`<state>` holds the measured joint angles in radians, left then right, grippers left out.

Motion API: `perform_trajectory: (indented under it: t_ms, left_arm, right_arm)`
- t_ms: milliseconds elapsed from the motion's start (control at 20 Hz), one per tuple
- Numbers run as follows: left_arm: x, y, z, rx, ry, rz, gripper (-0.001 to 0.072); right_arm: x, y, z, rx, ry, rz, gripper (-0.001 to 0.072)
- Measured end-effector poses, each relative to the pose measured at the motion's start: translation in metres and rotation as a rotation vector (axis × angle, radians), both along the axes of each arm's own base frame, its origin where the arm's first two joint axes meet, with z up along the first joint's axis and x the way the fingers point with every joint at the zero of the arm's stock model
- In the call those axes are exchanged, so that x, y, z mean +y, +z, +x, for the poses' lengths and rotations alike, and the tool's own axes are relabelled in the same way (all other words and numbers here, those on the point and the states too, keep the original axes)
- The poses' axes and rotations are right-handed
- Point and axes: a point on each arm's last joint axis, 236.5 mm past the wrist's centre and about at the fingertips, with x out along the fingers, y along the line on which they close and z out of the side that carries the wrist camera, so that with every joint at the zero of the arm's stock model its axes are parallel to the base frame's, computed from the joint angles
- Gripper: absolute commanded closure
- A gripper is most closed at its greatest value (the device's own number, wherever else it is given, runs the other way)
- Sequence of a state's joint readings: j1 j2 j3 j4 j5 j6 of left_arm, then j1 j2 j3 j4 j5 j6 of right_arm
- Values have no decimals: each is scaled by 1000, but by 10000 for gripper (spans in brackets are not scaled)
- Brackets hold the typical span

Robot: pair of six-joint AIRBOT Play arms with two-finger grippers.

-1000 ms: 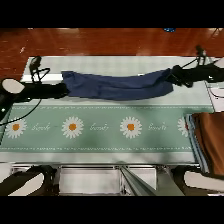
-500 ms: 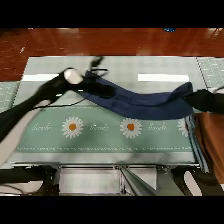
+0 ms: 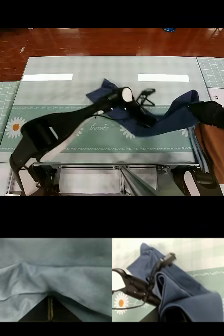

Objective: Fold the shirts.

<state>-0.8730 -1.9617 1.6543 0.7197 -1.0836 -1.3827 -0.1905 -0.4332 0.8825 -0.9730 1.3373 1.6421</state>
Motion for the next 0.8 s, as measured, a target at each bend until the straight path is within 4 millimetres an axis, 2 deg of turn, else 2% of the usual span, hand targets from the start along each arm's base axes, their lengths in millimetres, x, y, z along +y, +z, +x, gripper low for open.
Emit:
perform_trajectory:
  t_ms: [50,150,200,300,450,550,700,800]
  left_arm:
    - [0,0,4,-2,4,-3,687]
    - [11,7,23,13,27,-9,687]
    - [23,14,37,23,42,-10,687]
    - [59,34,79,9,104,-15,687]
    - [144,78,139,-59,223,-1,687]
    - [209,112,168,-138,340,6,687]
    - [292,159,176,-274,519,-5,687]
    - [327,179,160,-349,609,-12,687]
  right_arm:
    - [1,-1,1,7,4,7,691]
    - [6,-3,6,19,26,28,691]
    - [9,-4,8,24,41,43,691]
    - [17,-4,19,27,73,85,691]
    - [34,-2,43,19,131,179,691]
    - [52,-5,62,23,183,226,691]
    - [95,-17,101,47,266,264,691]
    - [128,-31,128,75,313,273,691]
